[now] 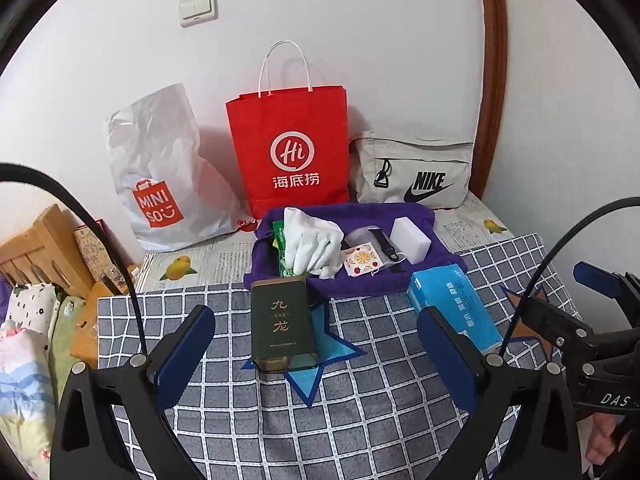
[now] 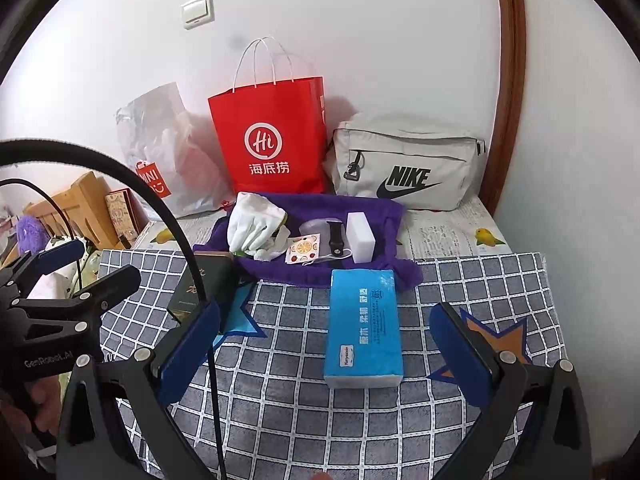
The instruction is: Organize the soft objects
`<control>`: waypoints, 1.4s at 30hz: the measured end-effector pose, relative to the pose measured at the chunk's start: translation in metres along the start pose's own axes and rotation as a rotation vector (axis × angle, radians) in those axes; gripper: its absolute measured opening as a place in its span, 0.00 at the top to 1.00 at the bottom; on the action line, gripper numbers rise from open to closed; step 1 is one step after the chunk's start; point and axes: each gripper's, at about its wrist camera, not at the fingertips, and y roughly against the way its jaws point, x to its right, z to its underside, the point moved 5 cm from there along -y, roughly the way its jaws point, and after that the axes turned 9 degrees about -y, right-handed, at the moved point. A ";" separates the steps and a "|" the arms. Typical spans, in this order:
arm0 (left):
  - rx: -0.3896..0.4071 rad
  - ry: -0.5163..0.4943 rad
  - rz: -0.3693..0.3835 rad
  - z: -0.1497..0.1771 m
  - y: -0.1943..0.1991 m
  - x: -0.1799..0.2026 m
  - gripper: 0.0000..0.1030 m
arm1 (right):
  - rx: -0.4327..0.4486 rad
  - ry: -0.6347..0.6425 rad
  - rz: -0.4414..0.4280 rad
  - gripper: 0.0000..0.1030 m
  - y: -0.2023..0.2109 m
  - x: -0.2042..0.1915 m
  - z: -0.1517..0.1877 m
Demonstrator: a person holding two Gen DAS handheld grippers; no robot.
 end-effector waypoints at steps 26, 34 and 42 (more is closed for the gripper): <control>-0.024 0.019 0.004 0.007 0.002 -0.004 0.01 | -0.002 -0.002 -0.012 0.00 0.004 0.000 0.001; -0.028 0.013 0.005 0.009 0.002 -0.005 0.01 | -0.002 -0.005 -0.010 0.00 0.006 0.002 0.001; -0.033 0.009 0.006 0.011 0.002 -0.005 0.01 | 0.001 -0.005 -0.006 0.00 0.009 0.003 0.000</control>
